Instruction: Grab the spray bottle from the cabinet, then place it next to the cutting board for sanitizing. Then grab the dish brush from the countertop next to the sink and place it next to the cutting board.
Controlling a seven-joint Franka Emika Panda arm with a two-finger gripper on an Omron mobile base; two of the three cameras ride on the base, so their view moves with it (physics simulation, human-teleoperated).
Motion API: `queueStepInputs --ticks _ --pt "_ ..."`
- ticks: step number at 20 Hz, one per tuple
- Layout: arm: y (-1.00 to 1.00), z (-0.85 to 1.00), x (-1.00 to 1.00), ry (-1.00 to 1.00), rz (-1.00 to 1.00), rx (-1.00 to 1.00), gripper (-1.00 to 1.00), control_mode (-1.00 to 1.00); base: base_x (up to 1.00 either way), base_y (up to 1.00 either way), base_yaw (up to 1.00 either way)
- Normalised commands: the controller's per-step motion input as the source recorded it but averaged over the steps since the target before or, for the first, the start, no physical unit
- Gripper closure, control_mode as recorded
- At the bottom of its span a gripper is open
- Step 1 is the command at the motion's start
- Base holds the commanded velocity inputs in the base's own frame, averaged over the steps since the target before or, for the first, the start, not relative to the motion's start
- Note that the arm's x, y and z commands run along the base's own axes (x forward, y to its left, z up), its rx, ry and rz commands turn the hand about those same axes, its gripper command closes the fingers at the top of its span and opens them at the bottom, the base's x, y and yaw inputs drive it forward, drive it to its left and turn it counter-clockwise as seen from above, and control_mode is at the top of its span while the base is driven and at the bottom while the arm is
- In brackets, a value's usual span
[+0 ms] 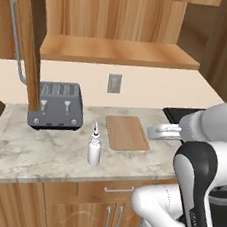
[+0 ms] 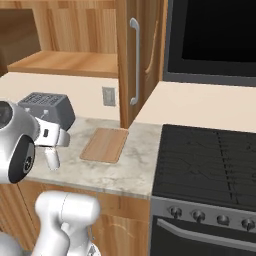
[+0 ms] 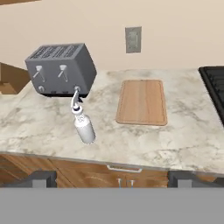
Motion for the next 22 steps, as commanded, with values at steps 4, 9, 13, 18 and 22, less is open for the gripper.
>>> queueStepInputs --ticks 4,9,13,18,22 --pt "0.0 0.0 0.0 0.0 0.0 0.0 -1.0 1.0 -1.0 -0.04 0.0" --pt "0.0 0.0 0.0 0.0 0.0 0.0 -1.0 1.0 -1.0 -0.05 -0.08" --pt "0.0 0.0 0.0 0.0 0.0 0.0 -1.0 1.0 -0.51 -0.76 -0.57" --pt "0.0 0.0 0.0 0.0 0.0 0.0 -1.0 1.0 0.0 -0.52 -0.87" --pt "0.0 0.0 0.0 0.0 0.0 0.0 -1.0 1.0 0.0 -0.11 -0.99"
